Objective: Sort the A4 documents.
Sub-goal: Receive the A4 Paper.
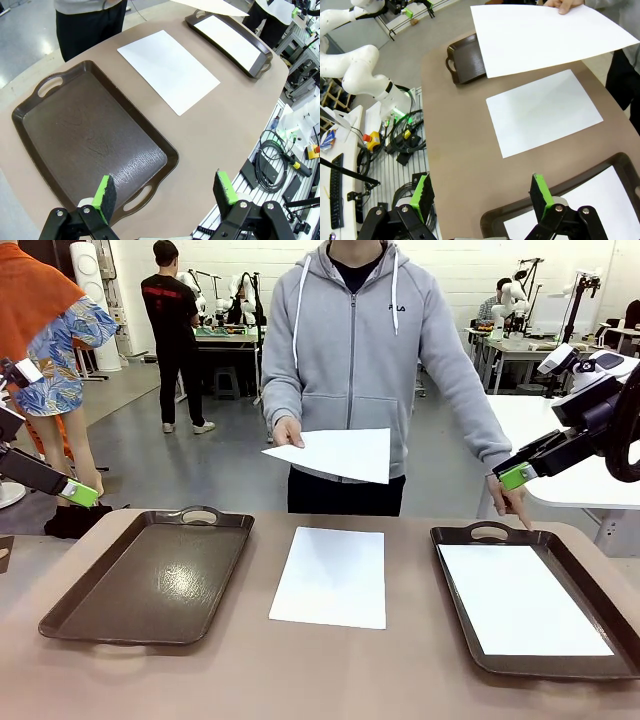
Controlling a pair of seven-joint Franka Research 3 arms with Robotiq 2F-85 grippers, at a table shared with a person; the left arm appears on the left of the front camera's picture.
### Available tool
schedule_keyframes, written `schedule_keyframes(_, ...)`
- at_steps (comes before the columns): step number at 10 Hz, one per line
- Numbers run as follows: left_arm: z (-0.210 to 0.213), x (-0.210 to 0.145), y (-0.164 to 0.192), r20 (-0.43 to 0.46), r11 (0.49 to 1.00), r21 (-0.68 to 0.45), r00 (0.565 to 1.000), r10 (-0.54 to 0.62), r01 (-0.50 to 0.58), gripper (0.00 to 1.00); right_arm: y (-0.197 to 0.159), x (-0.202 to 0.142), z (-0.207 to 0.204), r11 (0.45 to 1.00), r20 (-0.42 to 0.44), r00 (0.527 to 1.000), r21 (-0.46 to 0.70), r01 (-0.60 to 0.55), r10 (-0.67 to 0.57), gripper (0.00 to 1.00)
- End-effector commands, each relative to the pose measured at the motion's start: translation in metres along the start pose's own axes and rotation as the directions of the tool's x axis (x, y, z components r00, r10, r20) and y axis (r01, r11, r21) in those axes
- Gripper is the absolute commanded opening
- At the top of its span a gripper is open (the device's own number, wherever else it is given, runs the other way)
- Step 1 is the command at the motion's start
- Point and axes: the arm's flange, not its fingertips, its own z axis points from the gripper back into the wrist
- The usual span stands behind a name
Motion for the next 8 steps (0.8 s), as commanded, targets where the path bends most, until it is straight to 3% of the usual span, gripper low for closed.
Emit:
schedule_keyframes(1, 0.0004, -0.0010, 0.0021, 0.011, 1.000, -0.015, 1.000, -0.009, 0.009, 1.00, 0.0008, -0.0002, 0.0007, 1.000, -0.008, 1.000, -0.002, -0.005, 0.005, 1.00)
schedule_keyframes(8, 0.0004, -0.0010, 0.0021, 0.011, 1.000, -0.015, 1.000, -0.009, 0.009, 1.00, 0.0008, -0.0002, 0.0007, 1.000, -0.008, 1.000, -0.002, -0.005, 0.005, 1.00)
